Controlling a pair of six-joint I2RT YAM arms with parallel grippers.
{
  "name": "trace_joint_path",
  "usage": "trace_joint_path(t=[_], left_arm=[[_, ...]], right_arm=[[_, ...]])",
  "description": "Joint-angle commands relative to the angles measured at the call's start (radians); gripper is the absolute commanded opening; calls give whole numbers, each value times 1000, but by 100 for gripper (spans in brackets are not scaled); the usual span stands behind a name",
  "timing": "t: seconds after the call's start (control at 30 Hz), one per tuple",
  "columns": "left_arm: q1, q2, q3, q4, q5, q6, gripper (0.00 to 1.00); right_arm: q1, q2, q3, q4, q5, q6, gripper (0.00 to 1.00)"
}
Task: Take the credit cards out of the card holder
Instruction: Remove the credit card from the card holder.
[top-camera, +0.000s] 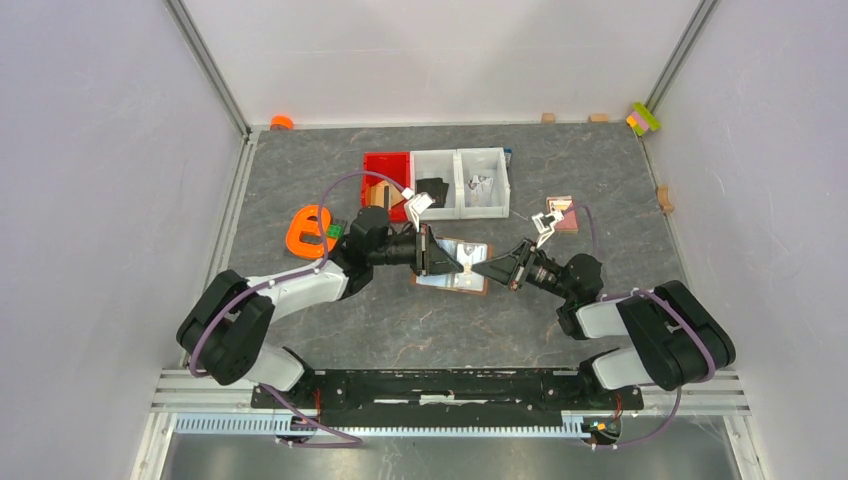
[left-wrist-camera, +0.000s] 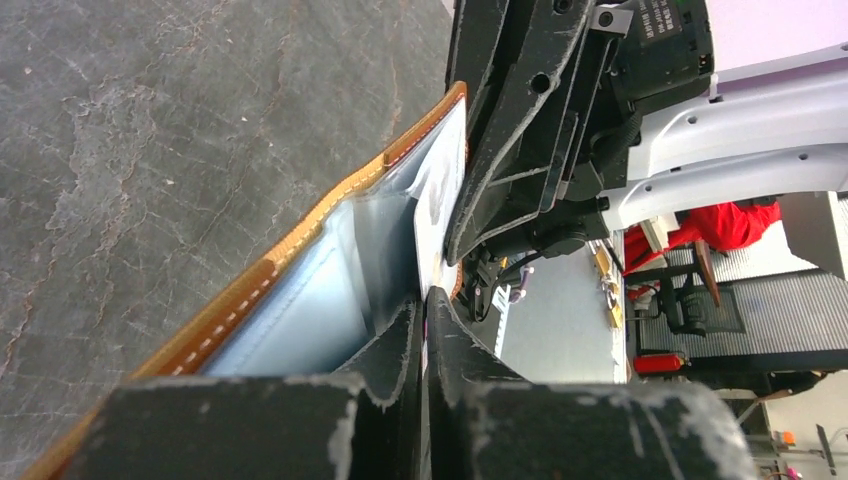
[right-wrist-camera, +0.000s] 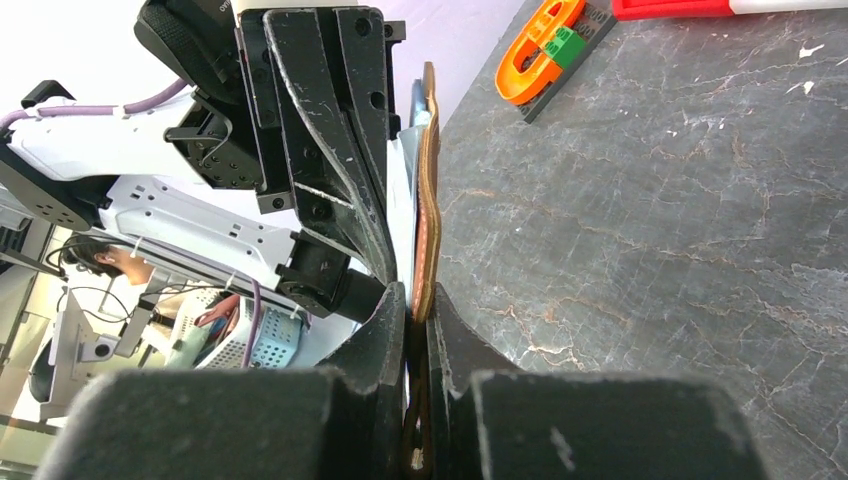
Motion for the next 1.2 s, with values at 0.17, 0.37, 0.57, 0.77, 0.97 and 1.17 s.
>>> trace_joint_path(t=[0.17, 0.37, 0.57, 0.77, 0.97, 1.17], left_arm=[[14, -62, -19, 111, 6, -39, 2], [54, -62, -38, 103, -24, -58, 2], [76, -50, -49, 133, -12, -90, 2], [86, -44, -56, 155, -4, -107, 2], [88, -30, -53, 171, 10, -119, 2], [87, -1, -47, 201, 36, -142, 2]], right_arm=[[8, 2, 25, 115, -31, 14, 24], [-23, 3, -3, 183, -24, 49, 7], [-34, 12, -11, 209, -23, 66, 2], [-47, 18, -16, 239, -27, 89, 15], [-48, 23, -17, 259, -31, 99, 22], [-49, 27, -18, 275, -34, 104, 27]])
